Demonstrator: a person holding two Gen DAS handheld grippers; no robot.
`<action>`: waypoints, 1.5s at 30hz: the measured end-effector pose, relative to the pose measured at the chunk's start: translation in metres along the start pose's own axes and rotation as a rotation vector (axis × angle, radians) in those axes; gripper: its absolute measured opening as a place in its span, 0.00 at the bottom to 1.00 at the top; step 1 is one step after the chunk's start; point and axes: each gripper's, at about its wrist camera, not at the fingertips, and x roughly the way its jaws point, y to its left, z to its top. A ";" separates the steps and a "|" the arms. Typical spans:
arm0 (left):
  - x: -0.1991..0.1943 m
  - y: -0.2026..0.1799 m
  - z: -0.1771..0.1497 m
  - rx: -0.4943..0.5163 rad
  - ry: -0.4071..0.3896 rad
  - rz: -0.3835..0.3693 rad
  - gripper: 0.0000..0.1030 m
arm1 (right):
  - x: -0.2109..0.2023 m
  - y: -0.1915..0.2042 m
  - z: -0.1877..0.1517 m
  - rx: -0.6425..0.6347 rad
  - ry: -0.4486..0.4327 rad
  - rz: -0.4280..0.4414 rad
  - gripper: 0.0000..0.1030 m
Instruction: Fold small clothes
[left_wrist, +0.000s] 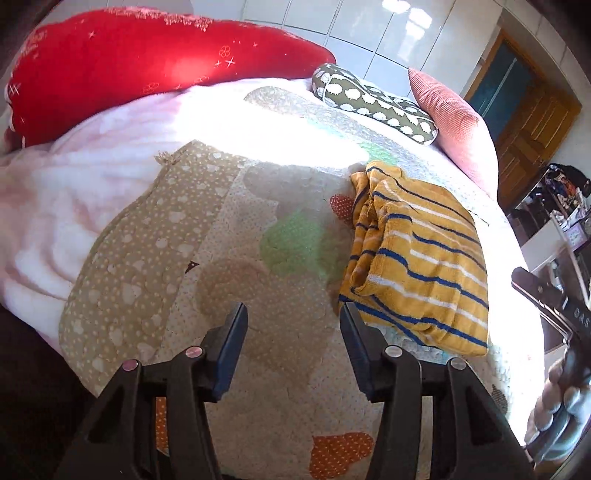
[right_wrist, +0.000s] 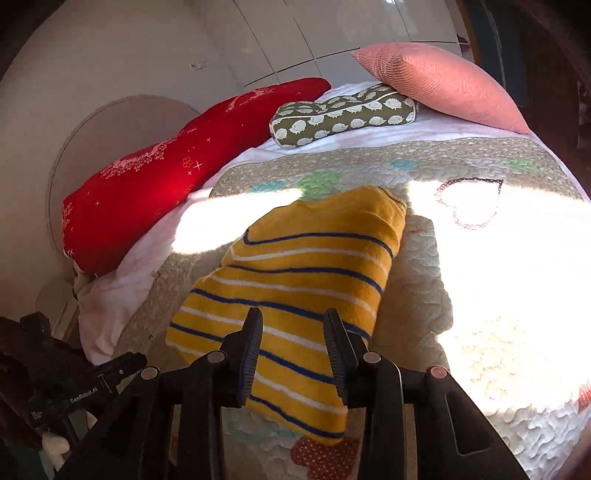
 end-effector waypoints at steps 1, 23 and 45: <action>-0.007 -0.007 -0.003 0.028 -0.023 0.037 0.57 | -0.007 -0.005 -0.015 0.011 -0.008 -0.008 0.36; -0.078 -0.093 -0.035 0.287 -0.203 0.138 0.76 | -0.098 -0.047 -0.104 0.217 -0.174 -0.023 0.50; -0.074 -0.086 -0.037 0.281 -0.166 0.114 0.76 | -0.079 -0.042 -0.109 0.223 -0.111 -0.011 0.54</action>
